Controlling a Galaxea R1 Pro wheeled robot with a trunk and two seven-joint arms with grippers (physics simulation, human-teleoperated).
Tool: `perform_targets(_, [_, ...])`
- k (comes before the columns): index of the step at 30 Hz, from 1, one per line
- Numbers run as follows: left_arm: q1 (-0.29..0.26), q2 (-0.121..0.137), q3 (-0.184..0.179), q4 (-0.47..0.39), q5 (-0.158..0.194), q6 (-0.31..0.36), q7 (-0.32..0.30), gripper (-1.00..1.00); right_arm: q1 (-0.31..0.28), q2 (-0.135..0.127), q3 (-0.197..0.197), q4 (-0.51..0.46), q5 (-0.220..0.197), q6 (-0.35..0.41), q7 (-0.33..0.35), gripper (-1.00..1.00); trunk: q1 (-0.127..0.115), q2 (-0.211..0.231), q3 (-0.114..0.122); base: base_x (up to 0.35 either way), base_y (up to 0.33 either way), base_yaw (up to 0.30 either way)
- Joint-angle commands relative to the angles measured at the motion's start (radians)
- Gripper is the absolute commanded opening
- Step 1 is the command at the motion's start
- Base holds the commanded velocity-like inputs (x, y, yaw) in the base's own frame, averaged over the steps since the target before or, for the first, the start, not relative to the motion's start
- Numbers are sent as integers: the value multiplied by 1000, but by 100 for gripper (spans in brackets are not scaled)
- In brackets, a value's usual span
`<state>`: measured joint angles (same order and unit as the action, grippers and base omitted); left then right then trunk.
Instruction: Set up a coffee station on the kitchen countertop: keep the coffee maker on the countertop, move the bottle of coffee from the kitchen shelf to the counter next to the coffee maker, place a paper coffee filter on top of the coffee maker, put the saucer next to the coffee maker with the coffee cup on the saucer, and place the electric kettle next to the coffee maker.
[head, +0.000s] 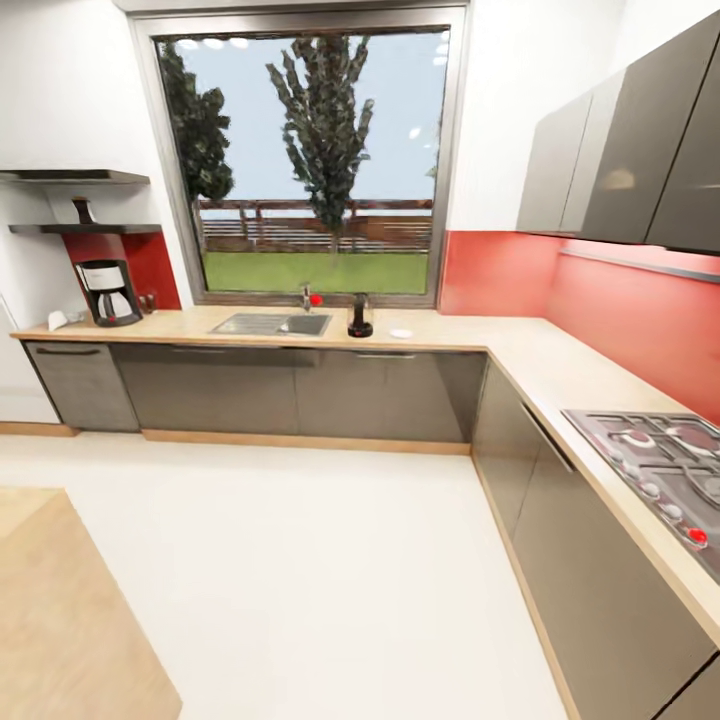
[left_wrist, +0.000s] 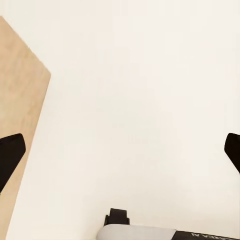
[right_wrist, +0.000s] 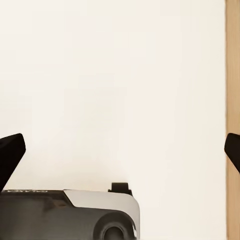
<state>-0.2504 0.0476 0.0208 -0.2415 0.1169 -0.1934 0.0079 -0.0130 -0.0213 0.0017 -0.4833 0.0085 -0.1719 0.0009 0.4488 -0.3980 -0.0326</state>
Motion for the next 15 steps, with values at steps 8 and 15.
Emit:
perform_targets(8, [-1, 0, -1, 1, 9, -3, 0, 100, -1, 0, 0, 0, 1, -3, 1, 100, 1, -2, -2, 336, 0, 0])
perform_targets(15, [-1, 1, -1, 1, 9, -3, 0, 100, -1, 0, 0, 0, 1, -3, -2, 100, 1, -2, -2, 336, 0, 4])
